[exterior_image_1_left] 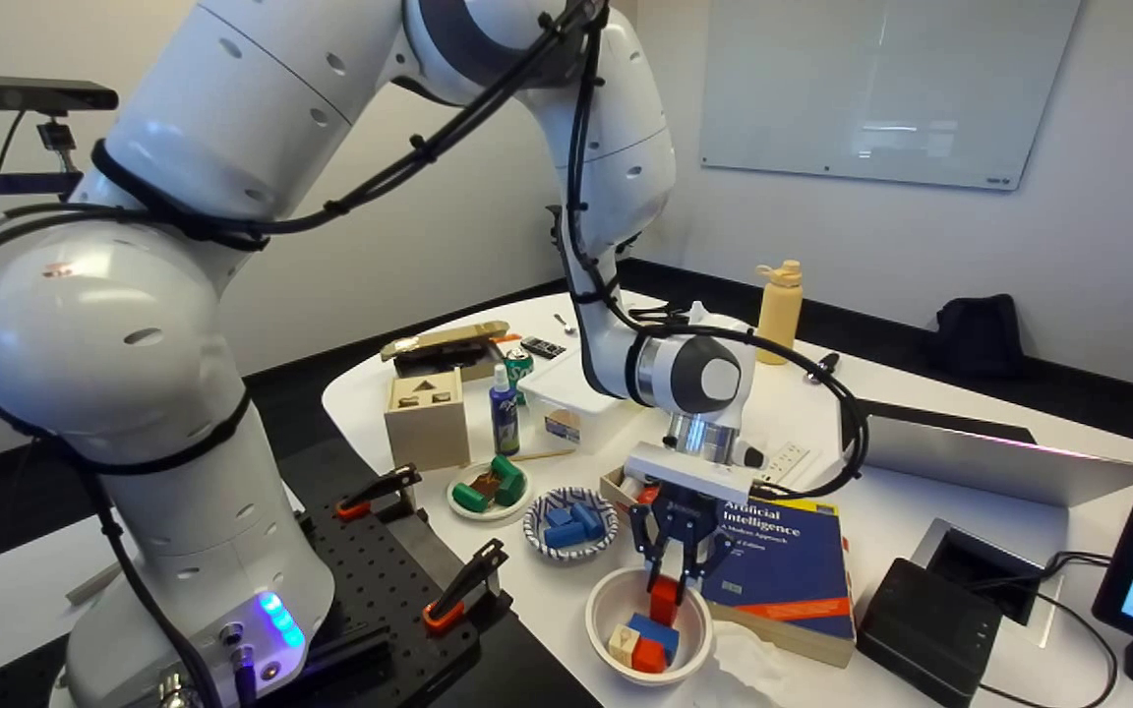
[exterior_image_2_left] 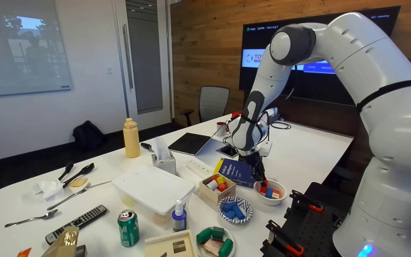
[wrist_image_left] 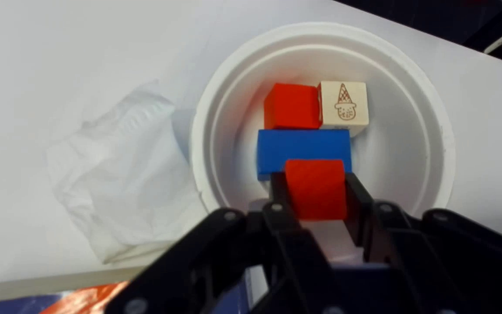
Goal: Put three blocks inside the cube-shaped object
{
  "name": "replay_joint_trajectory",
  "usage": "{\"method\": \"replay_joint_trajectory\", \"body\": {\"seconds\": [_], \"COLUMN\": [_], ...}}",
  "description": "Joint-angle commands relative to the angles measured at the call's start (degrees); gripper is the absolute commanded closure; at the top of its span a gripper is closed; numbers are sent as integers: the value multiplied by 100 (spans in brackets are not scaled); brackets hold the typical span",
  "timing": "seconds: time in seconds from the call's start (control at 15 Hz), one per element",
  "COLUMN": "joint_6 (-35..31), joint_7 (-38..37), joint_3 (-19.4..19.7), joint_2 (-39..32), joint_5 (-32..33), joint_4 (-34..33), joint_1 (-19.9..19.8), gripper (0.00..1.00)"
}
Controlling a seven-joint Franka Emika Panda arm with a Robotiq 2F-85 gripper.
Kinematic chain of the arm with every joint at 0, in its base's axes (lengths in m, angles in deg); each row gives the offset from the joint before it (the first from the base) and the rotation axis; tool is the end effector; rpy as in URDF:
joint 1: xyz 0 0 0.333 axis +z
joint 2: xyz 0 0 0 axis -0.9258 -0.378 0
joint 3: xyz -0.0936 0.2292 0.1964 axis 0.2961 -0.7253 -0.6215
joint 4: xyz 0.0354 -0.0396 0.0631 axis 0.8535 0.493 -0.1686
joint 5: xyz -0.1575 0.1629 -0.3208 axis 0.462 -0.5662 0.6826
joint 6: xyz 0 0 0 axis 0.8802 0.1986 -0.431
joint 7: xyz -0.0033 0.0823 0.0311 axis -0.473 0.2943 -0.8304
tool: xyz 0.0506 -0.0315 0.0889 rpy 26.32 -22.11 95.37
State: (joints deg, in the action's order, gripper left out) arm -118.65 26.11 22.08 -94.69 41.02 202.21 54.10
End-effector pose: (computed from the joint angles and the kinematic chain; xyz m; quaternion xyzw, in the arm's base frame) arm 0.4599 -0.2141 0.0375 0.9542 0.1414 -0.2601 0.0424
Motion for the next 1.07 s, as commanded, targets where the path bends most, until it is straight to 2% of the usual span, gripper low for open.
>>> {"method": "replay_joint_trajectory", "body": {"seconds": [0.0,0.33,0.6,0.87,1.0], "joint_6": [594,2232,3554,4389,4489], "joint_7": [-493,-641,-676,-649,-637], "joint_3": [212,-247,-949,-1708,-1952], "joint_2": [904,1786,2409,2794,2798], "joint_5": [452,1014,1014,673,546], "joint_4": [512,439,295,64,-25], "joint_1": [553,1325,1858,2275,2412], "gripper": [92,92,92,92,92]}}
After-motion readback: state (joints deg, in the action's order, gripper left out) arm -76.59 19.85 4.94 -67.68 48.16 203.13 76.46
